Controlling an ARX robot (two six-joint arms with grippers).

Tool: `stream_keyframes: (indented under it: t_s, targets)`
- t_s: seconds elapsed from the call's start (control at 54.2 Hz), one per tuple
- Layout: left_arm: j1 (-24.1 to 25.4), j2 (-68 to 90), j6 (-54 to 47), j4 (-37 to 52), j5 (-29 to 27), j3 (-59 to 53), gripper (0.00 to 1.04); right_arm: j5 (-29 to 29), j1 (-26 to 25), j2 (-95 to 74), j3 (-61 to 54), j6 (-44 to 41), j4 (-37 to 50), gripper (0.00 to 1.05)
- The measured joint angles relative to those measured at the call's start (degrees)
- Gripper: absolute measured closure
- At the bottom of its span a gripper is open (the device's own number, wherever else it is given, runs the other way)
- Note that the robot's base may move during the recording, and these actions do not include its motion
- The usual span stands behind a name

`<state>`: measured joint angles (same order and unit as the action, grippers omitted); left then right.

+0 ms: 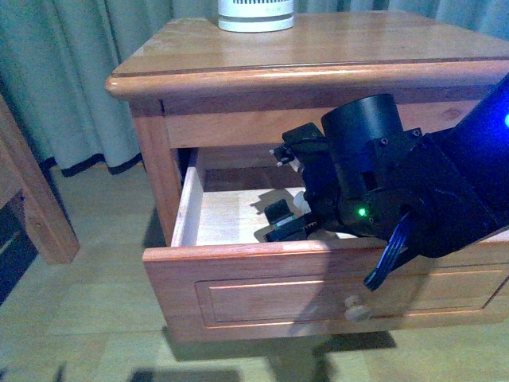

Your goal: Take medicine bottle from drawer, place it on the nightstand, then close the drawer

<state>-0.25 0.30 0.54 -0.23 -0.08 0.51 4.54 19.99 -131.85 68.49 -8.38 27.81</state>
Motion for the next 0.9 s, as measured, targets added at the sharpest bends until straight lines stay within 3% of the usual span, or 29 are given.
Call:
stream_keyframes:
  t_s: [0.203, 0.276, 0.7, 0.903]
  targets:
    - [0.0, 0.0, 0.0, 0.0, 0.0, 0.0, 0.07, -0.1, 0.0, 0.2, -1.1, 0.0, 0.9, 0.67]
    - [0.0, 0.0, 0.0, 0.0, 0.0, 0.0, 0.07, -0.7, 0.1, 0.8, -1.9, 0.1, 1.1, 0.74]
    - [0.0, 0.0, 0.0, 0.0, 0.0, 0.0, 0.07, -7.0, 2.3, 12.5, -8.2, 4.0, 1.2, 0.74]
    - [0.0, 0.0, 0.0, 0.0, 0.0, 0.0, 0.07, -11.7, 5.0, 22.0, -10.3, 6.6, -4.4, 0.74]
